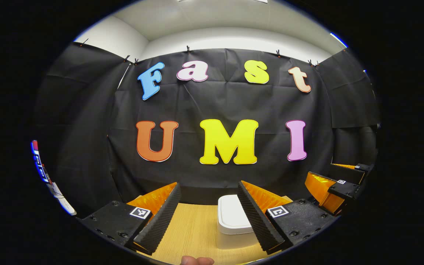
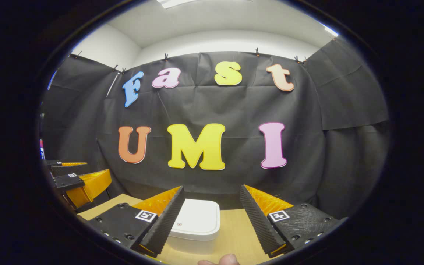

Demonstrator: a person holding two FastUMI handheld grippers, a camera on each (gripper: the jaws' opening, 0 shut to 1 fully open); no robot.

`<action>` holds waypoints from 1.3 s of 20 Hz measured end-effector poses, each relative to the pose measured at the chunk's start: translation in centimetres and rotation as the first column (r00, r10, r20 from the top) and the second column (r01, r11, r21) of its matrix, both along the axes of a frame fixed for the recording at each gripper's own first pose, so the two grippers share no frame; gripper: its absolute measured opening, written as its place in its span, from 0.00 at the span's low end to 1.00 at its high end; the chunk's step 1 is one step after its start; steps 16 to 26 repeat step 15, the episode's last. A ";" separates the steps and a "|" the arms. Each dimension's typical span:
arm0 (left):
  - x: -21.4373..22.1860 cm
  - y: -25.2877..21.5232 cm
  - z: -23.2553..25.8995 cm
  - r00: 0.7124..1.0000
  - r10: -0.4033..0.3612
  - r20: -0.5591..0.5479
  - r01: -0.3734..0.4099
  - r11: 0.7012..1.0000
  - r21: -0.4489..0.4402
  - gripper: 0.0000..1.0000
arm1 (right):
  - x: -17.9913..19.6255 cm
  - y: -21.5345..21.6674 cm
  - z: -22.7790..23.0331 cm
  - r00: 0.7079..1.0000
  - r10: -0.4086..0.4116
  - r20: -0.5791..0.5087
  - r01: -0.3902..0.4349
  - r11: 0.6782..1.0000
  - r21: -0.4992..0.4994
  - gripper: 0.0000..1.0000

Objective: Press the lid of the desktop garbage bin to open it, pick up the crumpled paper on the desktop and throw it into the bin, then pick up the pop can on the desktop and drop it into the bin, and finally close the garbage bin lid.

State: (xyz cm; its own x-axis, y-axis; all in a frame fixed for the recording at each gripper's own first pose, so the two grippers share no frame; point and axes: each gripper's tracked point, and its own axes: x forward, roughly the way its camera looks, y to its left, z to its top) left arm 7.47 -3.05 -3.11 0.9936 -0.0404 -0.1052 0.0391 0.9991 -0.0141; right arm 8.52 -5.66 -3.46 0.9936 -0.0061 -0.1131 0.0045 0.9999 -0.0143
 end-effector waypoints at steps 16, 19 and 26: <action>-0.6 -0.1 -0.1 1.000 0.009 -0.003 -0.009 1.000 -0.004 0.99 | -0.7 -0.6 0.0 1.000 -0.005 -0.003 0.005 1.000 0.001 0.95; -0.6 -0.1 -0.1 1.000 0.009 -0.003 -0.009 1.000 -0.004 0.99 | -0.7 -0.6 0.0 1.000 -0.005 -0.003 0.005 1.000 0.001 0.95; -0.6 -0.1 -0.1 1.000 0.009 -0.003 -0.009 1.000 -0.004 0.99 | -0.7 -0.6 0.0 1.000 -0.005 -0.003 0.005 1.000 0.001 0.95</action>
